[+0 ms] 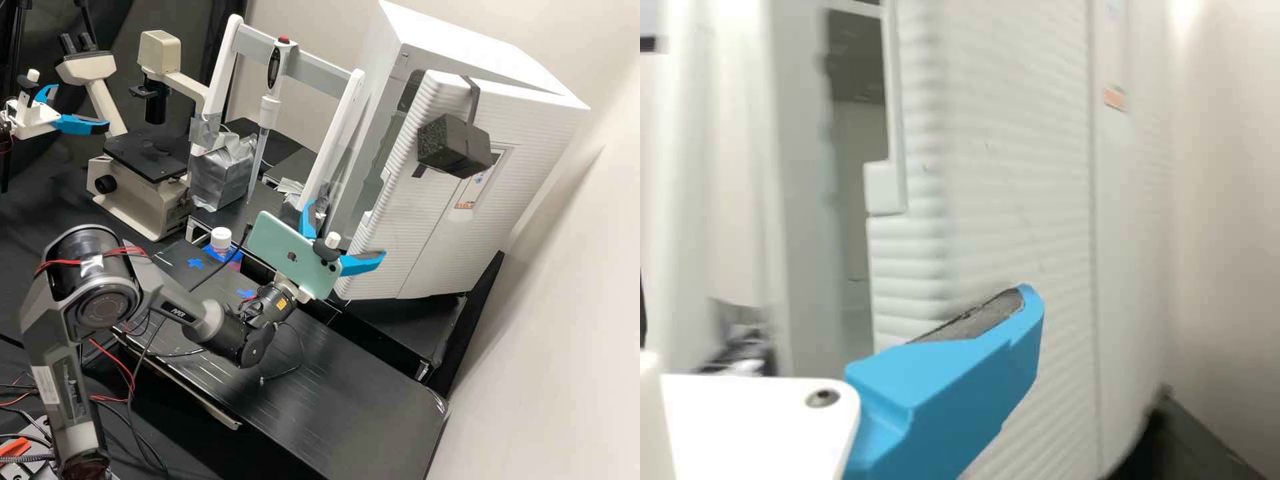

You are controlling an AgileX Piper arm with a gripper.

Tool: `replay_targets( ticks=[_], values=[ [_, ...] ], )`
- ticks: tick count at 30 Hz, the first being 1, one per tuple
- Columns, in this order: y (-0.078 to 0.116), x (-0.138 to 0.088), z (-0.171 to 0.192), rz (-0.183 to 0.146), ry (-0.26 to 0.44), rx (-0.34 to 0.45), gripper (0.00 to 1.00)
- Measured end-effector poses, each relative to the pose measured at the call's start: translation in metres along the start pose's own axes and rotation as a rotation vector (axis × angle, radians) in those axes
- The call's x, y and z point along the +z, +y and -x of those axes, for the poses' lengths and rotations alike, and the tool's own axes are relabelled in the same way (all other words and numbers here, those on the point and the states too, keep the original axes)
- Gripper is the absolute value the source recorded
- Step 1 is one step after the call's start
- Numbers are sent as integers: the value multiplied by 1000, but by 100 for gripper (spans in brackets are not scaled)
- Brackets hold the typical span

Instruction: Close the door

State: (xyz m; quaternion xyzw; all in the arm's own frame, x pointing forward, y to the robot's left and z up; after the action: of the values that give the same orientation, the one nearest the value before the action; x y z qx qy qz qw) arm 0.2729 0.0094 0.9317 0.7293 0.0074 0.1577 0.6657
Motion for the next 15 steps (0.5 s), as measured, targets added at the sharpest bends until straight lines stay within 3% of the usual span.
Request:
replay_targets(
  ticks=[8, 15],
  values=[
    [-5, -18, -9, -13, 93, -25, 100],
    [-8, -26, -16, -20, 131, -40, 100]
  ],
)
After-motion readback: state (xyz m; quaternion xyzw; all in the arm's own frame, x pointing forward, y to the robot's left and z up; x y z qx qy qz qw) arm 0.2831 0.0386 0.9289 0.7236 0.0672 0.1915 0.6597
